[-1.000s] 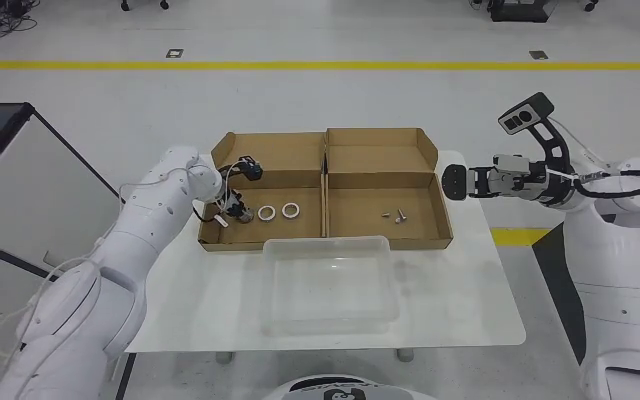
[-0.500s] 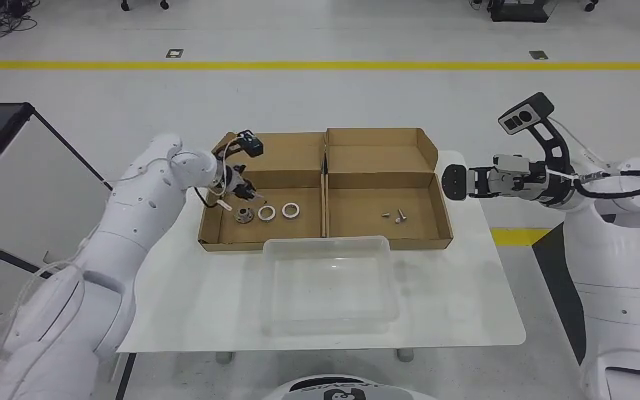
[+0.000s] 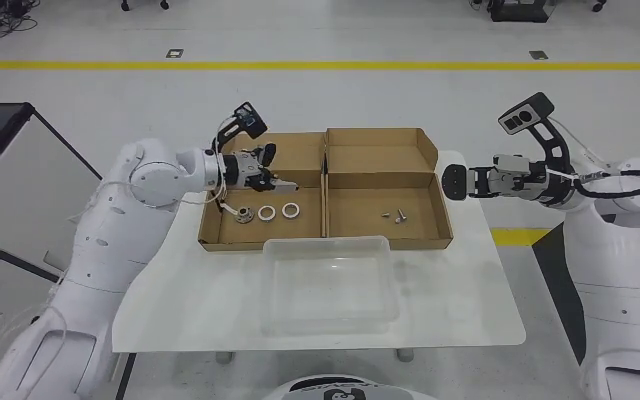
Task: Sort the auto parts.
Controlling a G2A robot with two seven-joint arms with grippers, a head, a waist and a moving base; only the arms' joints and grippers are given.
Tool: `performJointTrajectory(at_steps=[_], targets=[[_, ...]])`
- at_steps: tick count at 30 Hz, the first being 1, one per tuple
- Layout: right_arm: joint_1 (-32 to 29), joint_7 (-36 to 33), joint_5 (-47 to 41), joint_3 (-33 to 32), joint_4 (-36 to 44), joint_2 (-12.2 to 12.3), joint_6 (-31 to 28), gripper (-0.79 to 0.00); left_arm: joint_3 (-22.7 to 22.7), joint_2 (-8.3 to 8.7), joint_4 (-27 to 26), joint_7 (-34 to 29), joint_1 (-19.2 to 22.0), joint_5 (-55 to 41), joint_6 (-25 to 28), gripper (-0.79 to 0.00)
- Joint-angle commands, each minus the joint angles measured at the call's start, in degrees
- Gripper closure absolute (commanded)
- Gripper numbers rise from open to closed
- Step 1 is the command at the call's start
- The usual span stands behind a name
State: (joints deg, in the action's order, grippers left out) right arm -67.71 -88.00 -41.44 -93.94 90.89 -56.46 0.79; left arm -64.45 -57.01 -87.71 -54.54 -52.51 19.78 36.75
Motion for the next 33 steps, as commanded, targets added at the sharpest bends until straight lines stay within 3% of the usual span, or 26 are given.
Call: performJointTrajectory(at_steps=[1,9,14,33], targets=[[0.00,0.00,0.00,0.00,0.00,0.00,0.00,-0.785,-2.99,0.72,-5.36,0.79,-3.55,-3.11,-0.58,-0.785],[0.00,0.00,0.00,0.00,0.00,0.00,0.00,-0.785,-11.75,2.57,-18.29,2.17,-12.03,-7.98,-3.30,-0.785],[0.00,0.00,0.00,0.00,0.00,0.00,0.00,-0.785,-14.93,3.18,-23.17,2.33,-15.69,-10.21,-5.82,-0.785],[0.00,0.00,0.00,0.00,0.00,0.00,0.00,-0.784,-15.05,3.22,-23.43,2.32,-16.05,-10.57,-5.81,-0.785]])
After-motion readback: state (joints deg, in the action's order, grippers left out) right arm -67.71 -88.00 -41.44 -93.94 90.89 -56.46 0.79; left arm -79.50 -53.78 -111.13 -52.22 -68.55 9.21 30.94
